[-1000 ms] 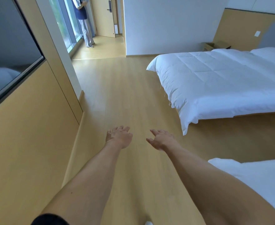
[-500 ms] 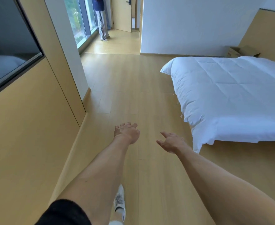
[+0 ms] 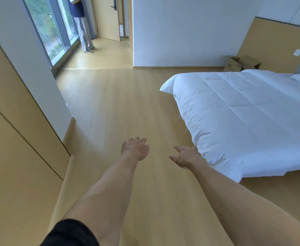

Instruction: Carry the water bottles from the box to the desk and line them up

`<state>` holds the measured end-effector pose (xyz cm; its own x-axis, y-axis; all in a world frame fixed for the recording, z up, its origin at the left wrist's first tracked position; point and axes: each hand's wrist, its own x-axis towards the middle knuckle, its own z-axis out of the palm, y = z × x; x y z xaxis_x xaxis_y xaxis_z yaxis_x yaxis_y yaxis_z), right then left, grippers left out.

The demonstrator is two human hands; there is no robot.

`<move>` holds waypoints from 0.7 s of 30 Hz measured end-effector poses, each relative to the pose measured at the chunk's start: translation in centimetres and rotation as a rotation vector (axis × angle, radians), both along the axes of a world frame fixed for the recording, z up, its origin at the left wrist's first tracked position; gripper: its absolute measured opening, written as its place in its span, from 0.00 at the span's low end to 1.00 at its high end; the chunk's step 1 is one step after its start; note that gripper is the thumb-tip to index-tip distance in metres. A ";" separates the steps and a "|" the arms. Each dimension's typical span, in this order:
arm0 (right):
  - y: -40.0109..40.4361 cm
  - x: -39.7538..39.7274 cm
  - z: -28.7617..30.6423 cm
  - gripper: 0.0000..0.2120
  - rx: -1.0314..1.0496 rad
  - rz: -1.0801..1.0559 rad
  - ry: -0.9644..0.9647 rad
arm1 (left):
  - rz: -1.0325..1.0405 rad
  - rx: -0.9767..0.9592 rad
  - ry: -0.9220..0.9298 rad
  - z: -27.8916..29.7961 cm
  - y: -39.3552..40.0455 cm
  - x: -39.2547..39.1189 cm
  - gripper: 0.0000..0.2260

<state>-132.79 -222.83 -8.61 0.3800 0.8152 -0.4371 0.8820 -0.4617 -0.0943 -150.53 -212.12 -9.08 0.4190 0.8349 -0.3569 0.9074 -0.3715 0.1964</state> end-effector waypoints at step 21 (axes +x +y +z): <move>38.4 13.8 -0.8 0.31 0.039 0.095 0.065 | 0.073 0.048 0.075 0.9 34.5 13.3 0.23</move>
<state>-119.00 -184.44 -9.38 0.2720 0.8632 -0.4253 0.9130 -0.3712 -0.1694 -137.25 -177.62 -8.22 0.3301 0.8789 -0.3442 0.9439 -0.3113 0.1105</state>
